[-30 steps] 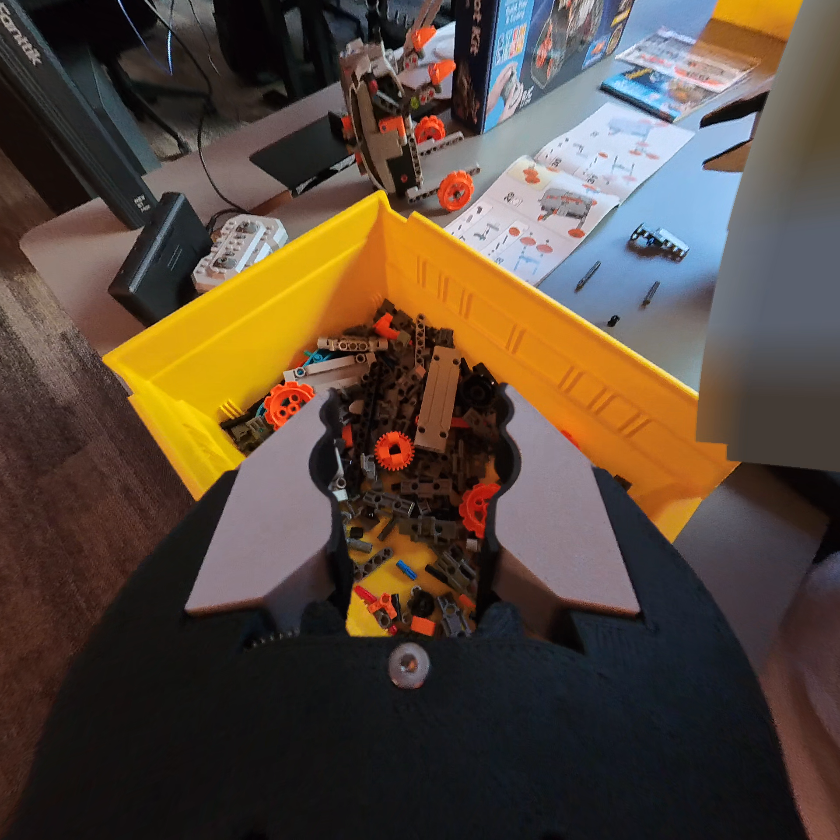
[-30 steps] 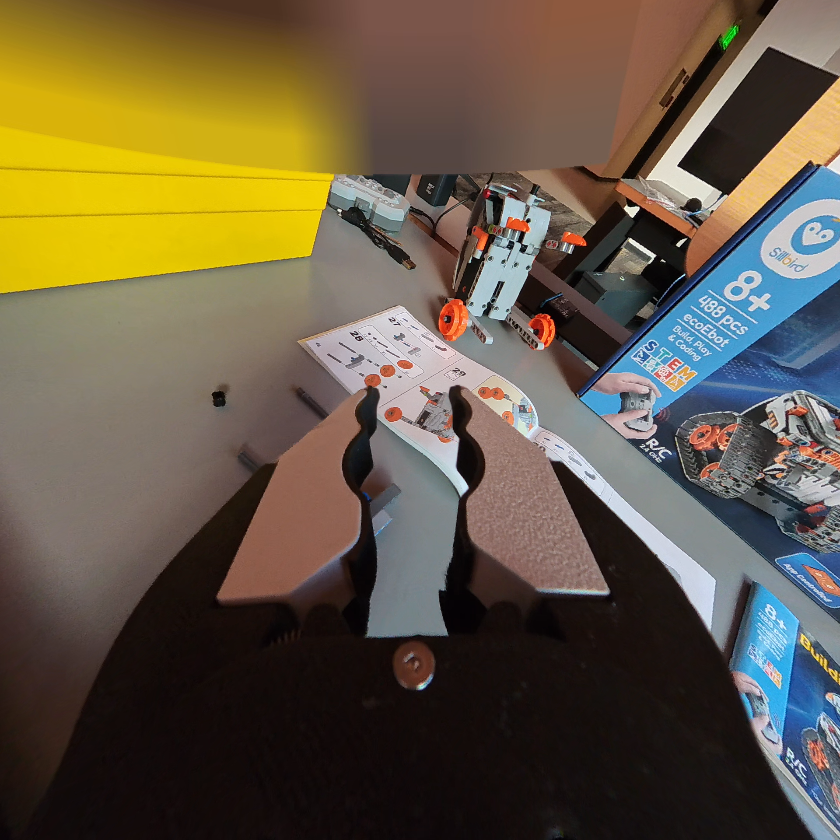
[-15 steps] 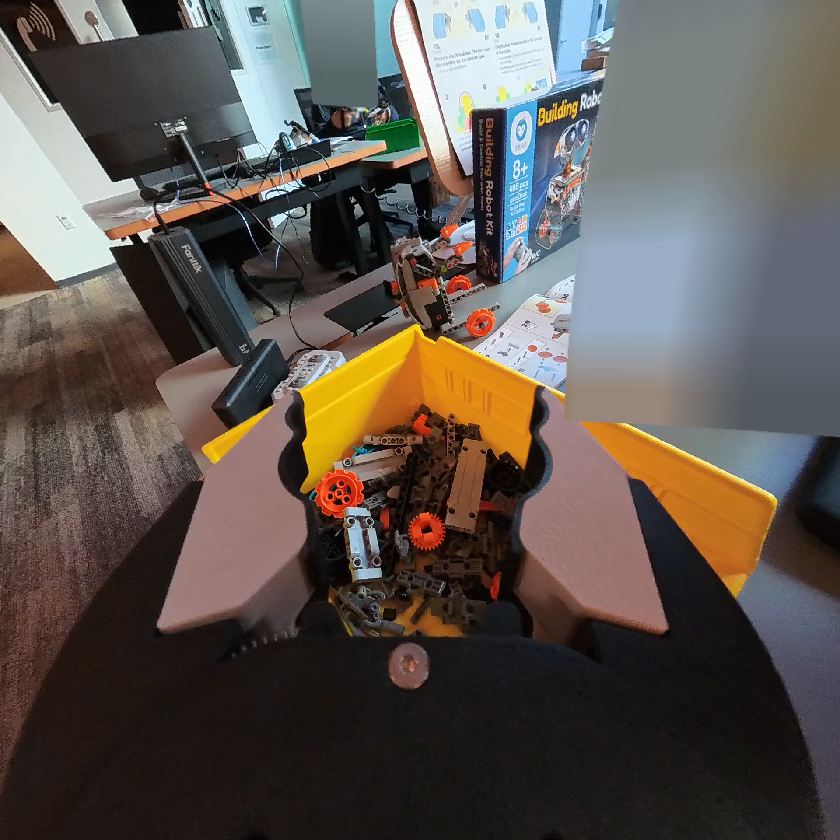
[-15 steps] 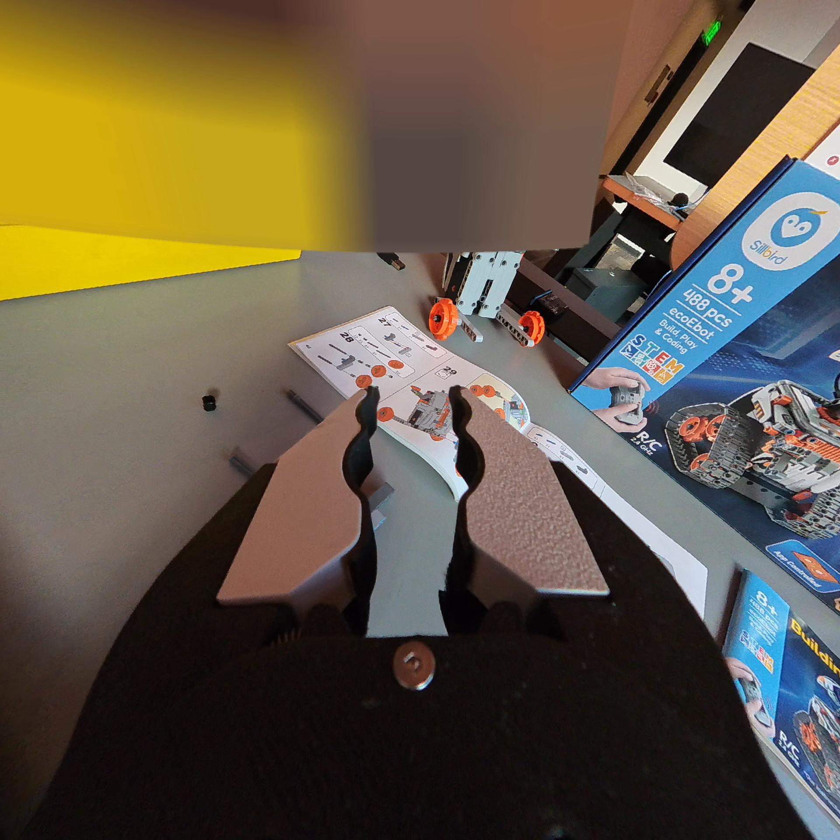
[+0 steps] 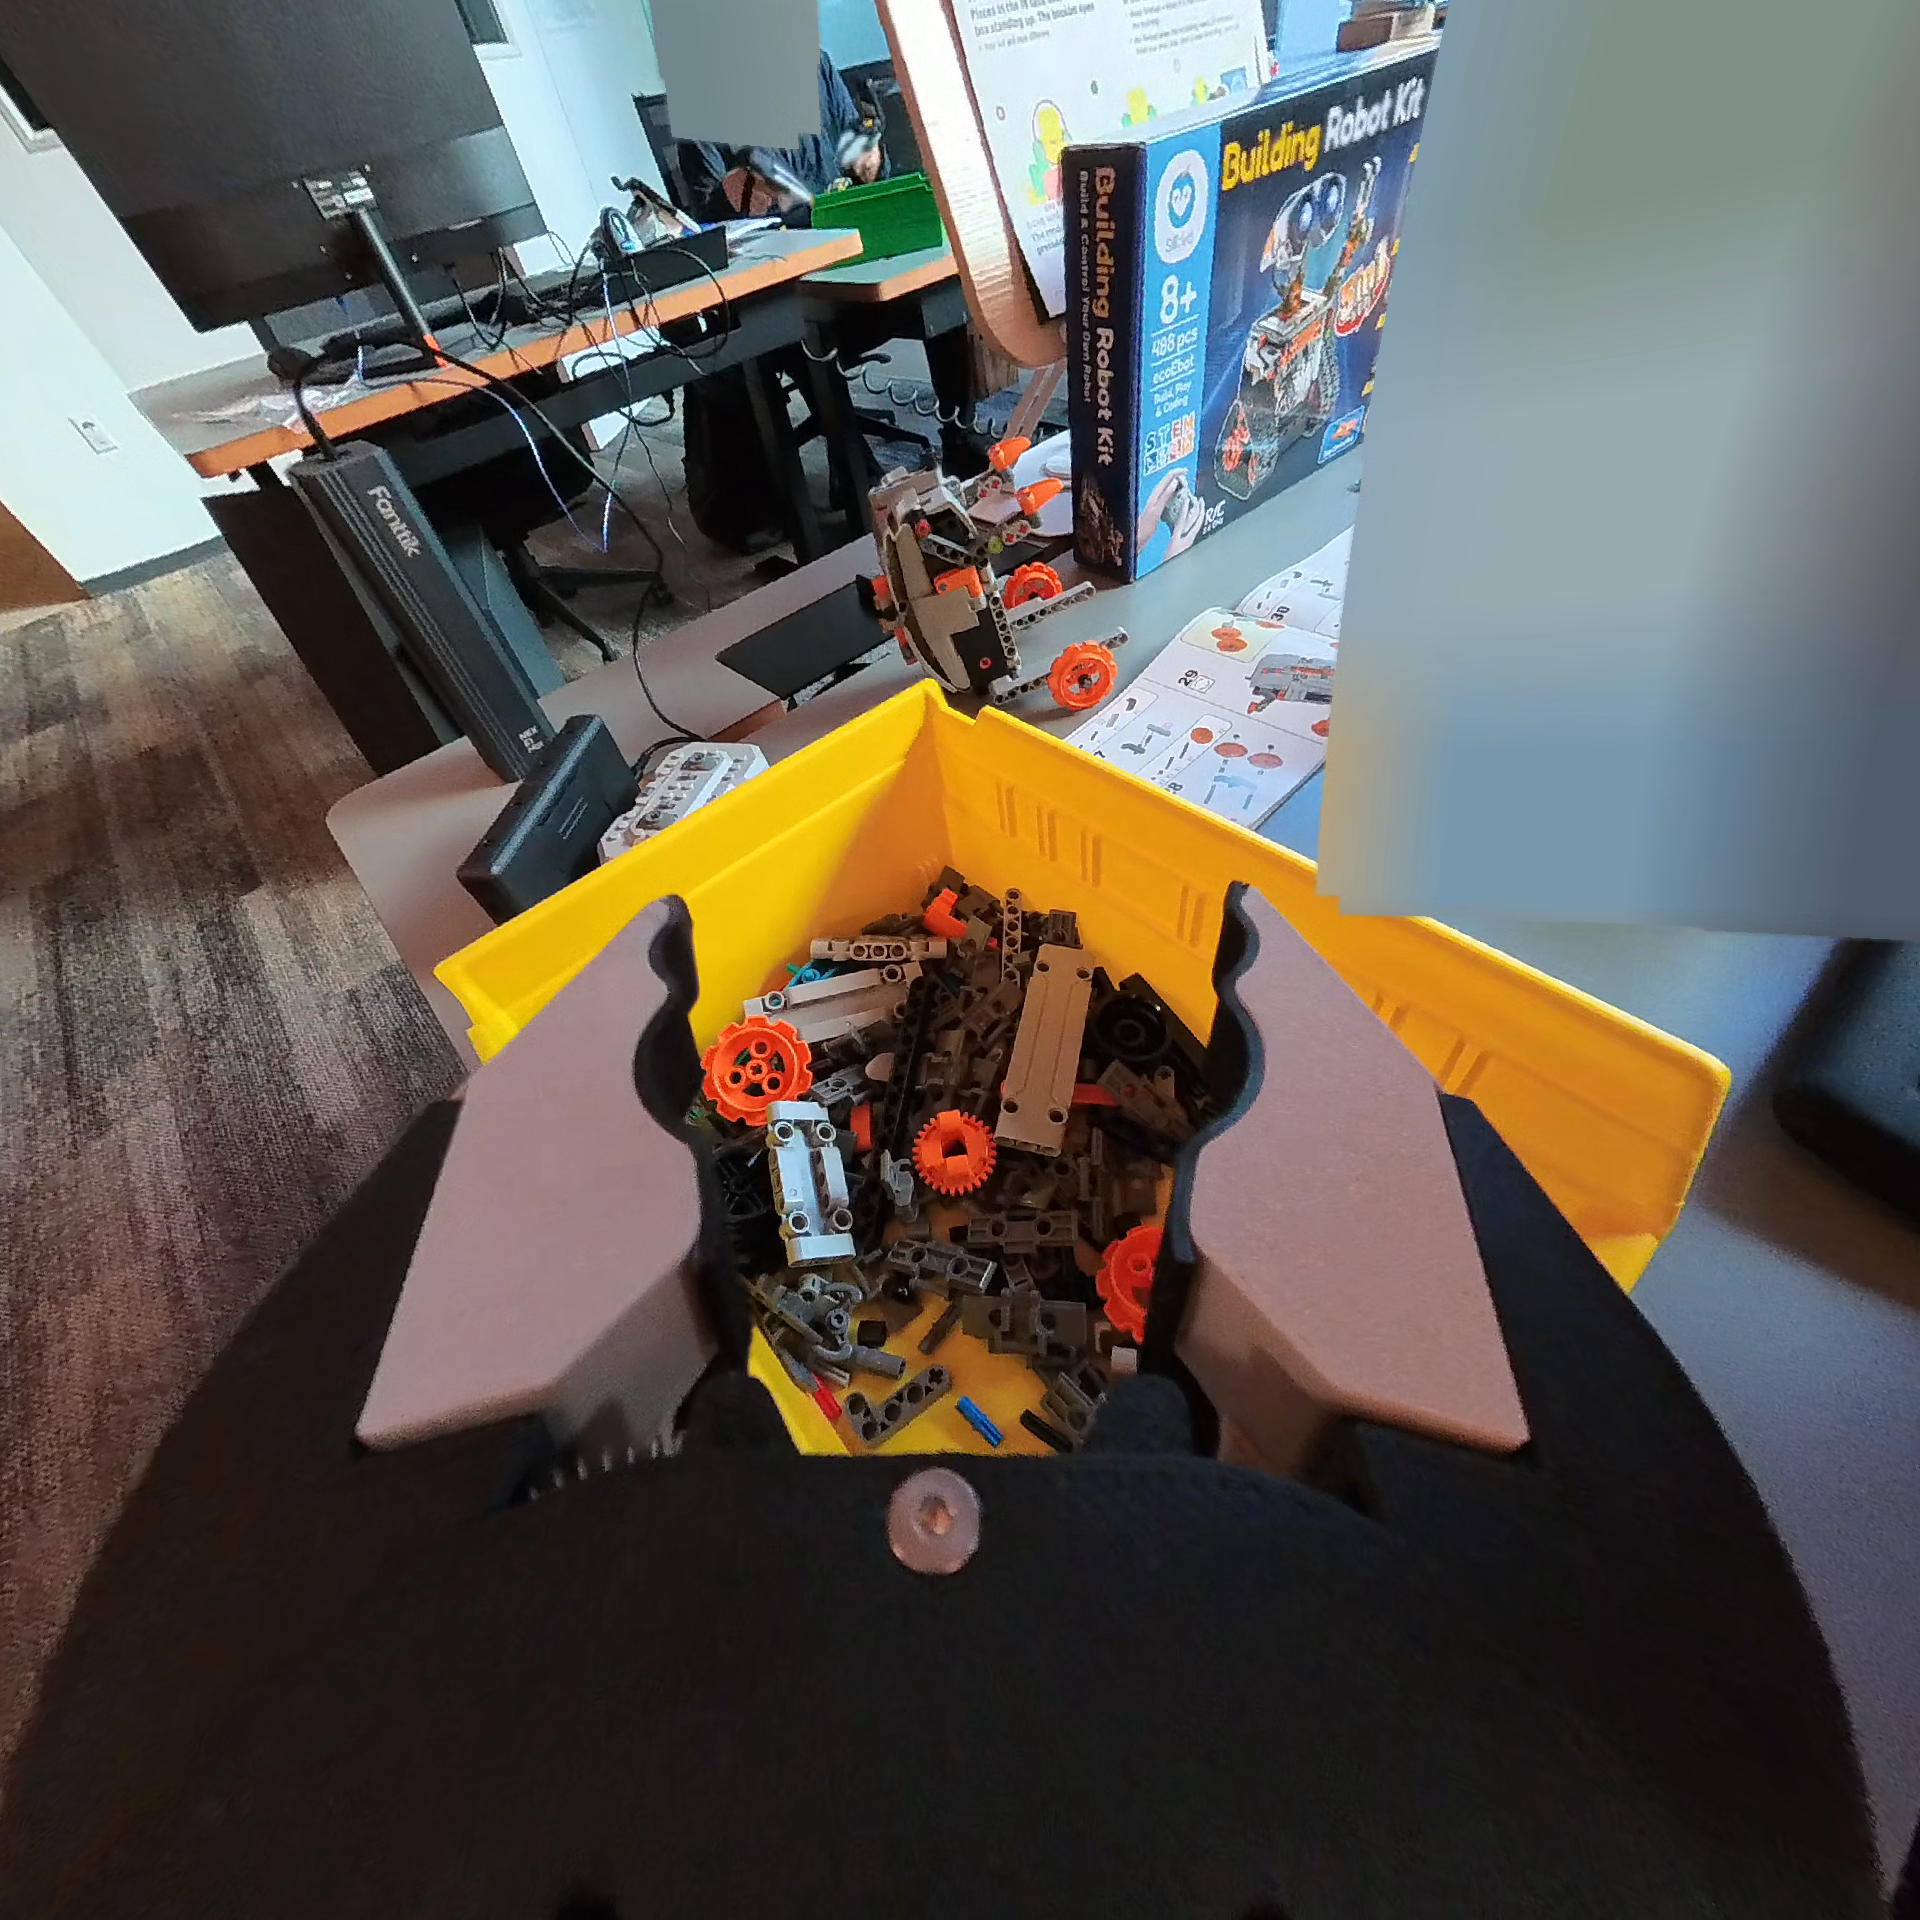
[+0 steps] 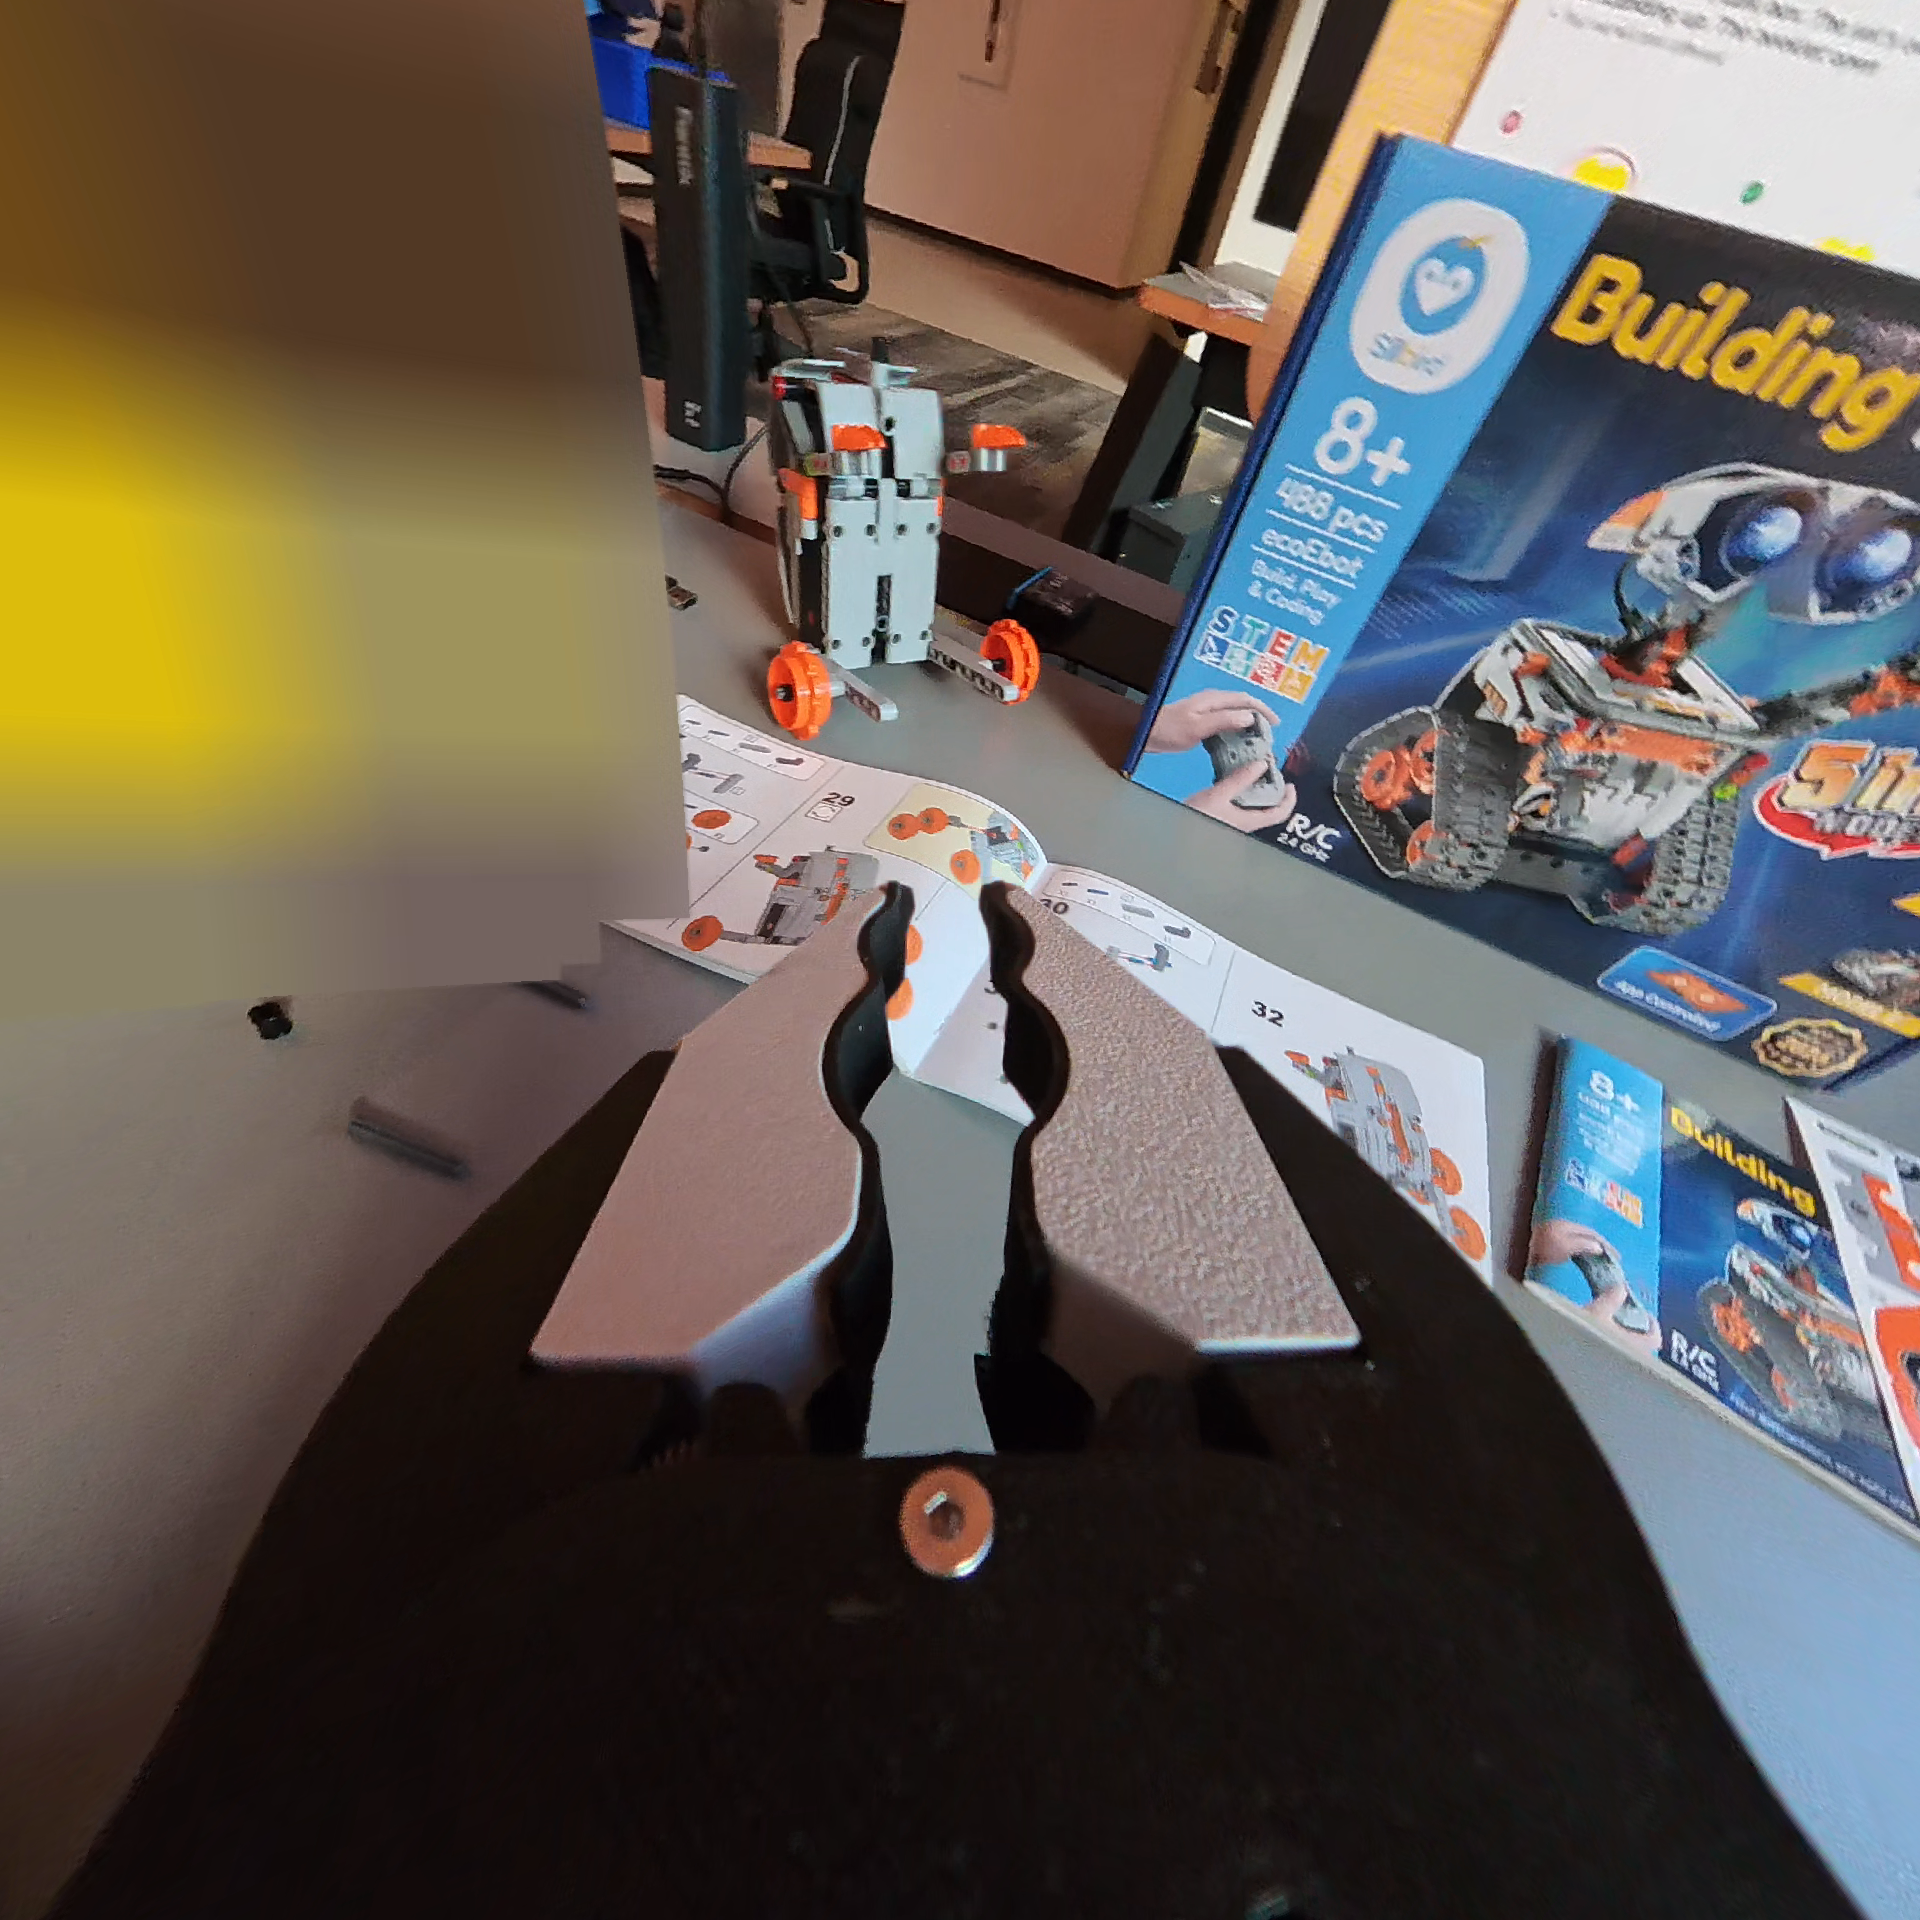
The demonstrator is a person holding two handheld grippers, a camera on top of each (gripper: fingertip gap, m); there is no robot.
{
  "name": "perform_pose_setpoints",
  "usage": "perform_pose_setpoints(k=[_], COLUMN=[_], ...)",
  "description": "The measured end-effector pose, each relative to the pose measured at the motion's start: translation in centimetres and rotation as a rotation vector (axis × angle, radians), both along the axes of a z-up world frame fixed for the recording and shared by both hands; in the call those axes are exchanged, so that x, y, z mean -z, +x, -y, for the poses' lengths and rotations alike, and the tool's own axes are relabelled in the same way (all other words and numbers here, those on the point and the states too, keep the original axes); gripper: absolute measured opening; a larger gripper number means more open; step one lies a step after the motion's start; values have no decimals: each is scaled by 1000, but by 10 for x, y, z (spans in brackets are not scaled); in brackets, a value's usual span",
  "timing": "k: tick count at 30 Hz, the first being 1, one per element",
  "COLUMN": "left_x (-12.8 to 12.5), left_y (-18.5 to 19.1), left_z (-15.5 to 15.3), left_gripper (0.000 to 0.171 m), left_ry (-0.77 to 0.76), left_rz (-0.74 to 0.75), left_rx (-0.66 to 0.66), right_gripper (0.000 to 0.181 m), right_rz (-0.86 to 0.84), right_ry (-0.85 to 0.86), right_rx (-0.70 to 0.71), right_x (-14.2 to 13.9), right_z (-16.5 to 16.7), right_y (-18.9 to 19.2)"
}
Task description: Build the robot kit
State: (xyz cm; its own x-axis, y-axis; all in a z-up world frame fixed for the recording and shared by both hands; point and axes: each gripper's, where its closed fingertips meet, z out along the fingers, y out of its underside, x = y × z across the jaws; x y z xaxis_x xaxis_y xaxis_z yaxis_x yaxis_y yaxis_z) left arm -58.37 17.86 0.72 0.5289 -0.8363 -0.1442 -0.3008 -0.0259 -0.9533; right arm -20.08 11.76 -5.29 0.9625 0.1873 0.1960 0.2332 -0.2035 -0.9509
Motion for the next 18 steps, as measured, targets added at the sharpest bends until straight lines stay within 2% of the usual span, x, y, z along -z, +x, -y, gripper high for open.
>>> perform_pose_setpoints(k=[5,18], left_x=[1,20], left_y=[0,0], left_z=[-1,7], left_gripper=[96,86], left_ry=[-15,-73], left_rz=[-4,-110], left_rx=[-2,33], right_gripper=[14,14], right_rz=[-75,-34], right_ry=[-35,-77], right_rx=[-22,-34], right_x=[5,13], right_z=[1,0], right_y=[0,-4])
